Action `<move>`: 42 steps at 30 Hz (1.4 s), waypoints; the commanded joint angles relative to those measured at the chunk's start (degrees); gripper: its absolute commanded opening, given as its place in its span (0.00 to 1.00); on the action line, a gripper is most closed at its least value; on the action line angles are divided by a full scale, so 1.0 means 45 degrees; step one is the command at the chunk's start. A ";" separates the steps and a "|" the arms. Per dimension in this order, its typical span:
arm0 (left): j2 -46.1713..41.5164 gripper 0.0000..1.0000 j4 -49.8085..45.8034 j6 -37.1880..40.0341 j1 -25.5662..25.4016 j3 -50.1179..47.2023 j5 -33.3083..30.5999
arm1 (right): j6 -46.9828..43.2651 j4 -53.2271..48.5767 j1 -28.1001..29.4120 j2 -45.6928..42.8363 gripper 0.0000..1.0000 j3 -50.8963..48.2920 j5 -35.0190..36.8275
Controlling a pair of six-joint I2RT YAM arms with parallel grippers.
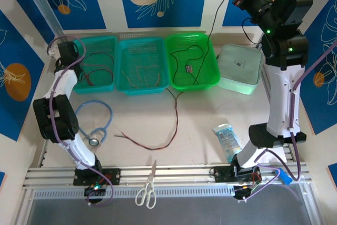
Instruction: Untangle the cables
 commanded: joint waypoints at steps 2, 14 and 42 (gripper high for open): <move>0.1865 0.00 -0.1117 -0.0466 0.0001 0.1305 0.3281 | -0.0389 0.1021 0.0210 -0.0409 0.00 -0.0208 0.0273; 0.4027 0.47 -0.2026 -0.0641 -0.0037 0.2789 0.4870 | -0.0511 0.2930 0.0306 -0.0153 0.00 -0.0150 0.0128; -0.0906 0.73 -0.0056 0.0799 -0.2126 -0.0434 0.4927 | -0.0961 0.5087 0.0201 0.3466 0.00 0.2812 0.0253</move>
